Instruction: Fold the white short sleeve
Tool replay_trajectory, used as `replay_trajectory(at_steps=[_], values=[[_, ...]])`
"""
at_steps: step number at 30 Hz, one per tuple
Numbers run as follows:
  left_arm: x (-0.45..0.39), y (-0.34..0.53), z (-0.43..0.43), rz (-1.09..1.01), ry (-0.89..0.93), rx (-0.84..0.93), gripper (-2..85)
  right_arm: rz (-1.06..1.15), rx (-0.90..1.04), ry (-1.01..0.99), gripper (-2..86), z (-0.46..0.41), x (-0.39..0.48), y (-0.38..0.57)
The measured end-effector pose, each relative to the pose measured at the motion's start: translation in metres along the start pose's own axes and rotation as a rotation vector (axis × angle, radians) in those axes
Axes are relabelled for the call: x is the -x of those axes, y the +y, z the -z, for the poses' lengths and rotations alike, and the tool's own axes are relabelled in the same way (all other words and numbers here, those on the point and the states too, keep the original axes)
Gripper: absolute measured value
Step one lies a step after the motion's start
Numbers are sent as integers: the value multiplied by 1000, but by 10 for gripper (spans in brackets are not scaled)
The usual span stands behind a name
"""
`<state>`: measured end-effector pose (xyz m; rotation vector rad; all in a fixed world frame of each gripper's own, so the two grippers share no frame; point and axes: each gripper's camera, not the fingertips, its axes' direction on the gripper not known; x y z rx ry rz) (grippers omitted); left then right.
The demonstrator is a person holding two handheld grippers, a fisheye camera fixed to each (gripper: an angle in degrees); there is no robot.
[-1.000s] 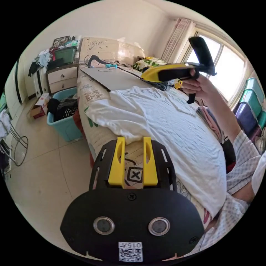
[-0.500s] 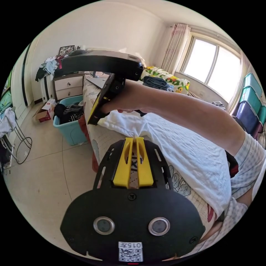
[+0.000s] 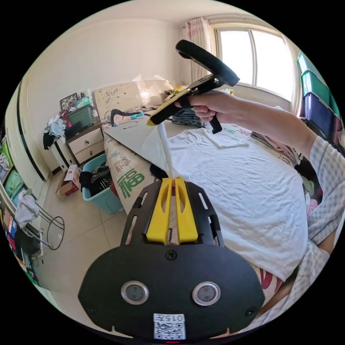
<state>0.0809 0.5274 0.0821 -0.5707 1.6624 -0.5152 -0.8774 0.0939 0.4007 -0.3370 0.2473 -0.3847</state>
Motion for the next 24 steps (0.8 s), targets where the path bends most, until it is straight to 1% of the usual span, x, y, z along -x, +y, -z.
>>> replay_trajectory(at_steps=[2, 4, 6, 10, 13, 14, 15, 17, 19, 22, 24], values=[[-17, -7, -12, -41, 39, 16, 9, -59, 2, -33, 1, 0, -25, 42], [-37, -15, -26, -99, 83, 84, 30, -111, 51, -32, 10, -11, -49, 81], [-47, -18, -28, -121, 101, 104, 54, -187, 84, -22, 35, -20, -83, 124], [-58, -28, -21, -133, 46, 69, 74, -185, 73, -18, 79, -5, -113, 146], [-64, -37, -29, -136, 38, 63, 78, -43, 11, -163, 91, 22, -90, 147], [-66, -39, -32, -139, 35, 71, 79, 42, 10, -225, 90, 25, -71, 149], [-70, -45, -39, -151, 22, 96, 80, 135, 37, -273, 89, 23, -49, 152], [-76, -54, -48, -165, -22, 128, 78, 244, 90, -315, 87, 15, -23, 157], [-79, -59, -51, -174, -22, 121, 64, 284, 108, -323, 80, 9, -12, 163], [-75, -58, -46, -129, -41, 93, 26, 277, 85, -296, 33, 10, -18, 176], [-74, -57, -40, -129, -33, 69, 18, 281, 99, -324, 7, 14, -32, 186]])
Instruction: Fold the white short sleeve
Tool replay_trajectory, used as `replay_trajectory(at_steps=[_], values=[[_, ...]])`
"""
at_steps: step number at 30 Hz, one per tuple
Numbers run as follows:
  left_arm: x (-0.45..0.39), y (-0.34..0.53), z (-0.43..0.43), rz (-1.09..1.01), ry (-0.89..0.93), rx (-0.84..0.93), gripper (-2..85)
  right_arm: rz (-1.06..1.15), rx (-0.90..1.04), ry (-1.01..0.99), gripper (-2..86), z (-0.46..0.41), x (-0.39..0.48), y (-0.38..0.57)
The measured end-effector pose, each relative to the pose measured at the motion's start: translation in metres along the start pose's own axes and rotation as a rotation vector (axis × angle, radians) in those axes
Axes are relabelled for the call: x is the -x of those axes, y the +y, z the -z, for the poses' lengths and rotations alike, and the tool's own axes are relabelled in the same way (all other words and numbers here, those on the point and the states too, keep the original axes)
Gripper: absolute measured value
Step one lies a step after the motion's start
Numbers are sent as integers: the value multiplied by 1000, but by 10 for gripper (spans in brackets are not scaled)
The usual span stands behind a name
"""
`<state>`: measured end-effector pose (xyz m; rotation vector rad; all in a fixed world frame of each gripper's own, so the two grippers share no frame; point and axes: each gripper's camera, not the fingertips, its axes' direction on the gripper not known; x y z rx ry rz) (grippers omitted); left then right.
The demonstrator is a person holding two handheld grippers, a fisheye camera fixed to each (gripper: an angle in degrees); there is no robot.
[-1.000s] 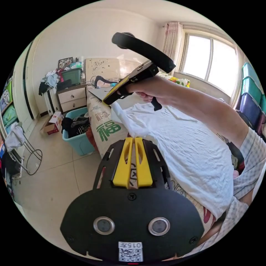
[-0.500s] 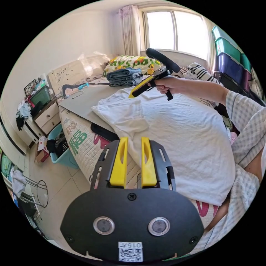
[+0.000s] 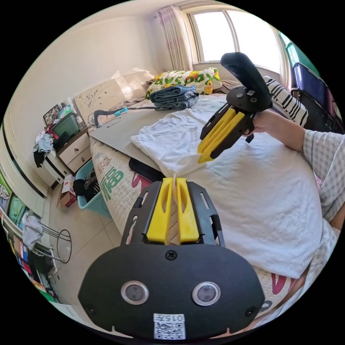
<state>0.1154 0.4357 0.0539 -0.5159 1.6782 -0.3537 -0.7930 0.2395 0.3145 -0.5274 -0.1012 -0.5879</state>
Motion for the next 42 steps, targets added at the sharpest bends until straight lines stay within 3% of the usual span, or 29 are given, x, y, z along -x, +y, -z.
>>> replay_trajectory(at_steps=[5, 13, 19, 22, 29, 34, 38, 42], values=[[-4, 3, 1, -11, -29, 42, 17, 103, 44, -90, -5, 11, 2, 24], [-4, -24, 38, 18, 108, -118, 72, 10, -31, 139, 79, 43, -15, 29], [-31, -94, -1, -49, 134, 63, 91, -134, 16, 138, 95, 46, -80, 61], [-45, -111, -22, -95, 90, 148, 87, -148, 10, 140, 86, 45, -87, 67], [-52, -94, -20, -42, 15, 94, 65, -160, -50, 250, -2, 57, -79, 68], [-49, -90, -10, -25, 17, 64, 57, -220, -103, 219, 4, 70, -89, 78], [-55, -88, -6, -39, 6, 68, 68, -201, -50, 91, 90, 66, -89, 71], [-57, -87, -7, -41, 11, 83, 59, -175, -20, 136, 34, 61, -81, 65]])
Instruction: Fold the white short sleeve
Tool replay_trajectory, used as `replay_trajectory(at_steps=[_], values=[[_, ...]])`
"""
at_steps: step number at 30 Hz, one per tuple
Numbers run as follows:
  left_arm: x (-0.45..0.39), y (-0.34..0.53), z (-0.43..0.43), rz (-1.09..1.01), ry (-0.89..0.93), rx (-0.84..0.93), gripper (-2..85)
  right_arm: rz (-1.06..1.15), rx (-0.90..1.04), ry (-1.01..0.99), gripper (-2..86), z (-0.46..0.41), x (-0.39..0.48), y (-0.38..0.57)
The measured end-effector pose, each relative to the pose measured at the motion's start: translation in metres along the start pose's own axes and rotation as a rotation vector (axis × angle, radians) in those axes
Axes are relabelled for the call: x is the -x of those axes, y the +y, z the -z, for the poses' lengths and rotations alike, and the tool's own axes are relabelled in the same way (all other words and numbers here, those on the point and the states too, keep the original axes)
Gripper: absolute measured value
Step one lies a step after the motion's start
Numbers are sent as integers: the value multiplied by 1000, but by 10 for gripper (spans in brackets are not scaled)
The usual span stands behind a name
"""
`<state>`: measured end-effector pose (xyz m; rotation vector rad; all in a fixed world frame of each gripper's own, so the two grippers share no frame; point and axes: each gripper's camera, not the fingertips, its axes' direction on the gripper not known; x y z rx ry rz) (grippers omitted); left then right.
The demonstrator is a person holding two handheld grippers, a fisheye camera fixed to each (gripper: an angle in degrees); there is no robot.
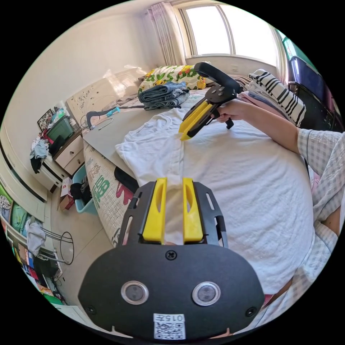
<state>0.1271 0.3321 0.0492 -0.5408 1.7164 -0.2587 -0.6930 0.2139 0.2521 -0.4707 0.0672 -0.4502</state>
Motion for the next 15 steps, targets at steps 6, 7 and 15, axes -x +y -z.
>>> replay_trajectory(at_steps=[6, 7, 15], values=[[-7, 3, 8, -37, -17, -38, 19, -48, -52, 3, -5, 22, -8, 7], [-9, 3, 10, -42, -24, -41, 17, -54, -53, -3, -6, 23, -9, 8], [-12, 9, 8, -75, 8, 13, 47, -126, 79, 50, 36, 20, -16, 12]])
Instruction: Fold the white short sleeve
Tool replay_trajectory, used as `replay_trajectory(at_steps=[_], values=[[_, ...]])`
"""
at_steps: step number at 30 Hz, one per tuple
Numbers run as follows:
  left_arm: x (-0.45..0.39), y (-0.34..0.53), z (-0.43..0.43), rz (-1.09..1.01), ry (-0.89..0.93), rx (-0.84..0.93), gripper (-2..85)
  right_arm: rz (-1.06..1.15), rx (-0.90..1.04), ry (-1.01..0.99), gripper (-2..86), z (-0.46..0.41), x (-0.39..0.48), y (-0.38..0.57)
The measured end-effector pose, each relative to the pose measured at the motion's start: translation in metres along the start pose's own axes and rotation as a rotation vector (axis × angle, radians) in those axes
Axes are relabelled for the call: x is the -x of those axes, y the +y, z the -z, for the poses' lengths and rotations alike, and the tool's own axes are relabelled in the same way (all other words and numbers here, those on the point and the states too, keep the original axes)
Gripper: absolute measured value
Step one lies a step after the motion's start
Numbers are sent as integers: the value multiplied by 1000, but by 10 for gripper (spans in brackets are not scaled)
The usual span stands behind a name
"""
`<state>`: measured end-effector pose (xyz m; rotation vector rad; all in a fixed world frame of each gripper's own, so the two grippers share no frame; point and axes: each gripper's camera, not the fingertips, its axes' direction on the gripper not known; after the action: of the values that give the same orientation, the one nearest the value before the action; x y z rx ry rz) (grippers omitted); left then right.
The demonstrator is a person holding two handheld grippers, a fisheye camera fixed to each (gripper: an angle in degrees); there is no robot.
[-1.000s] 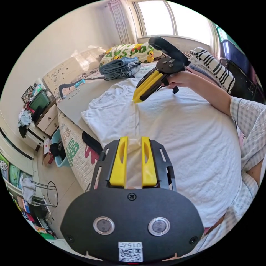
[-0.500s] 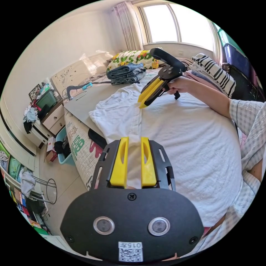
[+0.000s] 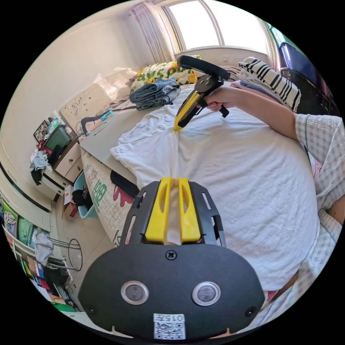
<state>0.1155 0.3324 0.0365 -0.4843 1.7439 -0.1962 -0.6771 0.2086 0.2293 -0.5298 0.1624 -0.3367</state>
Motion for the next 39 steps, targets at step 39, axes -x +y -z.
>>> replay_trajectory(at_steps=[39], values=[[60, 80, -25, 111, 26, -44, 14, 327, -112, -140, 50, 24, 167, 35]])
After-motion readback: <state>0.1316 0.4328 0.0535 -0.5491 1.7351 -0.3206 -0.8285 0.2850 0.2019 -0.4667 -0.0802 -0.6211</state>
